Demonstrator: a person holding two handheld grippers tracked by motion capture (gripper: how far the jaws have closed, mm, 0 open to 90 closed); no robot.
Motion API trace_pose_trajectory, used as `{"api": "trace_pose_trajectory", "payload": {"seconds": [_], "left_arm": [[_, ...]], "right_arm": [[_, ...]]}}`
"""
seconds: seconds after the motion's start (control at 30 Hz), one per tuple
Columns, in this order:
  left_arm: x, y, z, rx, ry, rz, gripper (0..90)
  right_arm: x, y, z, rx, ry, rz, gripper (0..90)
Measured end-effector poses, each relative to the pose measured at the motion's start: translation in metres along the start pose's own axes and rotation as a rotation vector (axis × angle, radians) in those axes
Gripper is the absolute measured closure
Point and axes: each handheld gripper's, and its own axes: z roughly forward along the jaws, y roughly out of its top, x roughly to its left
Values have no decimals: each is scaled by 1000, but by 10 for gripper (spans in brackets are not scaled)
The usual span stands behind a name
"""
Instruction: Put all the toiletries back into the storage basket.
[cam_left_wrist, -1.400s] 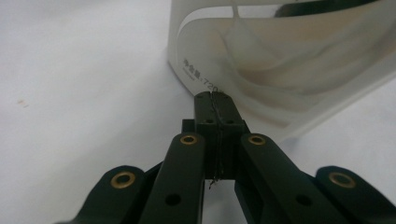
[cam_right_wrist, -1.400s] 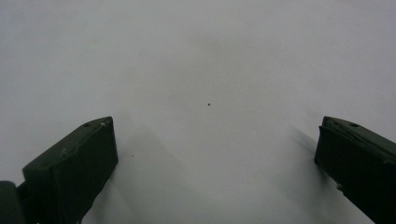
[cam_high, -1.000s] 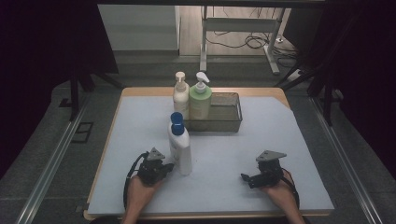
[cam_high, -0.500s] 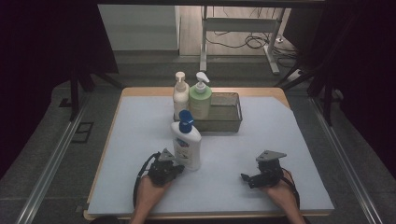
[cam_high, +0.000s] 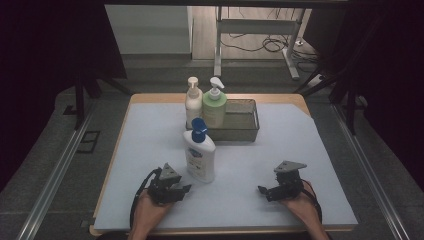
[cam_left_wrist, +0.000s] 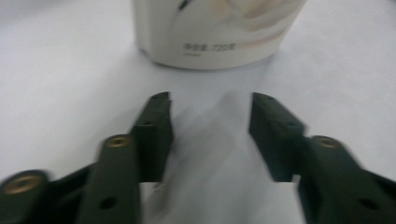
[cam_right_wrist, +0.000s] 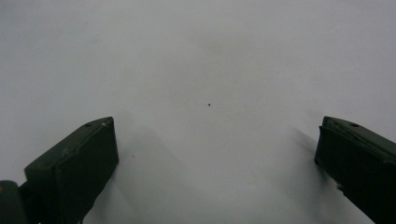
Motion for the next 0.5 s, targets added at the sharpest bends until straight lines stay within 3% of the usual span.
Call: {"api": "trace_pose_trajectory", "payload": {"seconds": [0.1, 0.23, 0.5], "left_arm": [[3, -4, -7, -4, 39, 4, 270], [8, -11, -12, -5, 63, -23, 148], [20, -22, -12, 12, 99, -43, 123]], "right_arm": [[0, 0, 0, 4, -3, -2, 0], [1, 1, -1, 7, 0, -6, 0], [4, 5, -9, -22, 16, -46, 0]]}}
